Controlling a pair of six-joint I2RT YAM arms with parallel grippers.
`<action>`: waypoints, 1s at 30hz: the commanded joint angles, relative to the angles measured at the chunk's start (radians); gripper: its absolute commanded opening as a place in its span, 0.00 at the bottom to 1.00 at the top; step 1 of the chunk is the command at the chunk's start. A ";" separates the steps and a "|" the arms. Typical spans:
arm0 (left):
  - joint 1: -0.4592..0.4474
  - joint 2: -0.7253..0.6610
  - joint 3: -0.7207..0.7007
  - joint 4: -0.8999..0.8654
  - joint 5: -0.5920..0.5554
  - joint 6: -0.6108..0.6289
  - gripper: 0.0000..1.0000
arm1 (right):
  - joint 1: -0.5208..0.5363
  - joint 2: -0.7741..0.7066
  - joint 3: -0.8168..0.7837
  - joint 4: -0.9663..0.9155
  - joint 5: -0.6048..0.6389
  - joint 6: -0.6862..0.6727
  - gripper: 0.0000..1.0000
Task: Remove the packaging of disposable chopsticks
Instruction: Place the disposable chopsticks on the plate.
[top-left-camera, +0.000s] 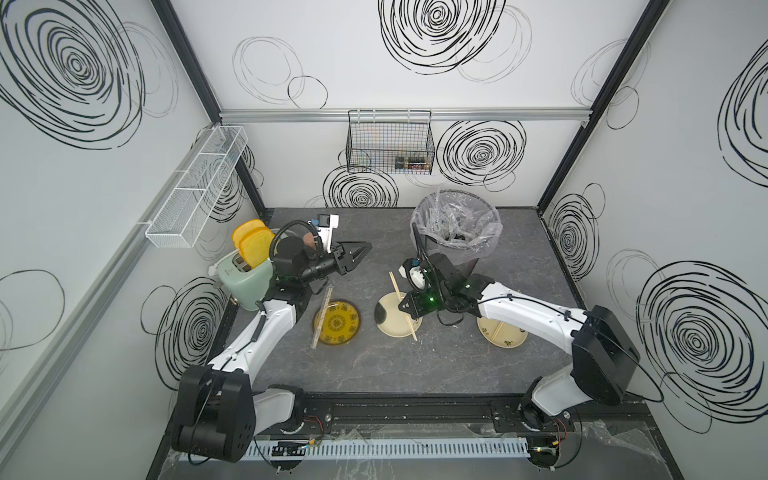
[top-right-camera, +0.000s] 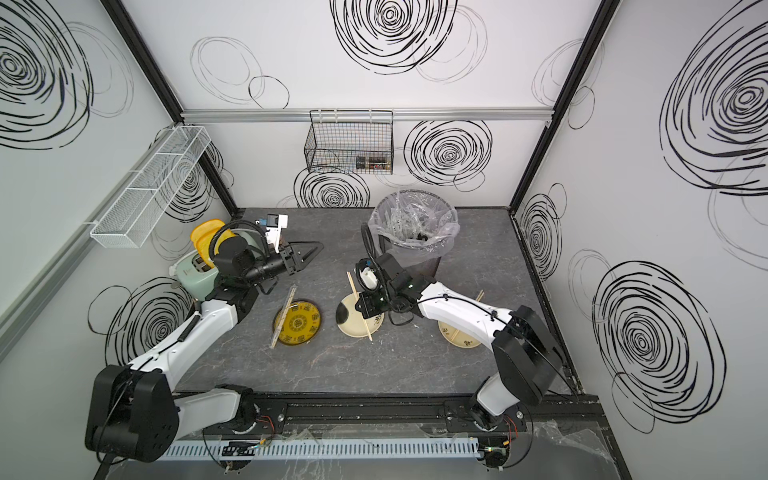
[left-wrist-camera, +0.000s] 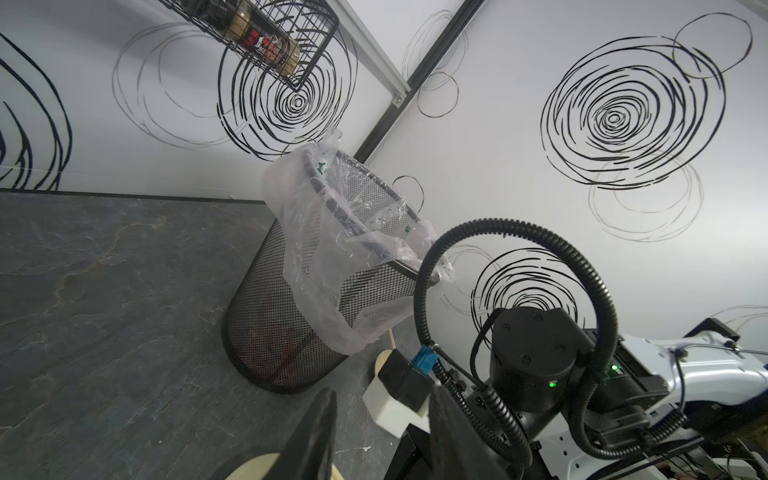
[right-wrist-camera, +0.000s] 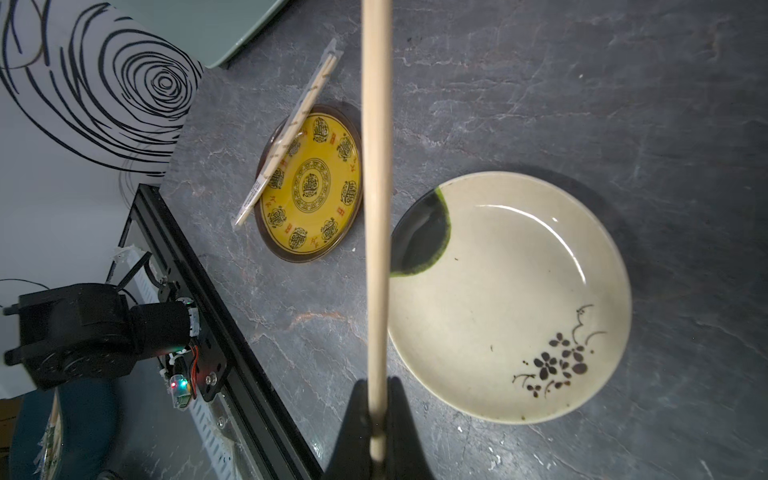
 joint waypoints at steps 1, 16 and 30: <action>0.015 -0.020 0.031 -0.020 -0.012 0.044 0.42 | 0.019 0.029 0.051 -0.067 0.027 -0.002 0.00; 0.012 -0.012 0.033 -0.028 -0.020 0.047 0.42 | 0.038 0.050 -0.010 -0.060 0.094 0.024 0.00; 0.013 -0.011 0.041 -0.065 -0.036 0.077 0.43 | 0.034 0.096 0.005 -0.086 0.104 -0.019 0.00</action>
